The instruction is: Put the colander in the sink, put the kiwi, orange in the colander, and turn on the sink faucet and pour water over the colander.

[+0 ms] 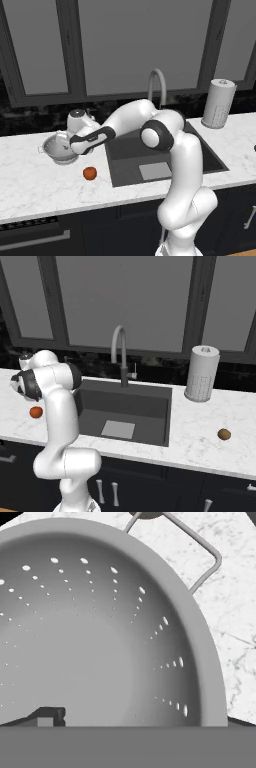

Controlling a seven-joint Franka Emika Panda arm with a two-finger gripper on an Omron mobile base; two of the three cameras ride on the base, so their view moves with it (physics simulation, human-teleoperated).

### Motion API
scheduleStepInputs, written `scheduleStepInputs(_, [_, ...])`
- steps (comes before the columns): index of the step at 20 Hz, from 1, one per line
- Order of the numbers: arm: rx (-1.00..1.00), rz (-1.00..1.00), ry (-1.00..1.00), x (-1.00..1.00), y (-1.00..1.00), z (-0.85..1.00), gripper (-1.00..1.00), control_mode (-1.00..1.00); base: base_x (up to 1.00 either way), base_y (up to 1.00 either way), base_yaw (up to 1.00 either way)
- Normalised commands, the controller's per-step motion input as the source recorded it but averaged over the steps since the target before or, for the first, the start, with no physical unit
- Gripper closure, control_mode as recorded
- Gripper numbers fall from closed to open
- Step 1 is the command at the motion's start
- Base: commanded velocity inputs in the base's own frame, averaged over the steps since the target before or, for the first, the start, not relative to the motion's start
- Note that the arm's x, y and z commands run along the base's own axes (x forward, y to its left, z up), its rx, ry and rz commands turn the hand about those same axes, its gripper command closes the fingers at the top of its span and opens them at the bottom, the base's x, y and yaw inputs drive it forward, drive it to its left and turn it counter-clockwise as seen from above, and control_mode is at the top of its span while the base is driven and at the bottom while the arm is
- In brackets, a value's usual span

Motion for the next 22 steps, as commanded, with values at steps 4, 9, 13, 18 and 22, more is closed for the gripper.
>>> scheduleStepInputs(4, [0.0, 0.0, 0.0, 0.0, 0.03, -0.16, -1.0, -1.0, 0.0, 0.0, 0.0])
scheduleStepInputs(9, [0.0, 0.0, 0.0, 0.0, 0.0, 0.0, -1.0, -1.0, 0.0, 0.0, 0.0])
scheduleStepInputs(13, [0.0, 0.0, 0.0, 0.0, 0.0, 0.0, 1.0, -1.0, 0.0, 0.0, 0.0])
scheduleStepInputs(18, [0.0, 0.0, 0.0, 0.0, 0.0, 0.0, 1.0, -1.0, 0.0, 0.0, 0.0])
scheduleStepInputs(22, [0.0, 0.0, 0.0, 0.0, 0.0, 0.0, 1.0, -1.0, 0.0, 0.0, 0.0])
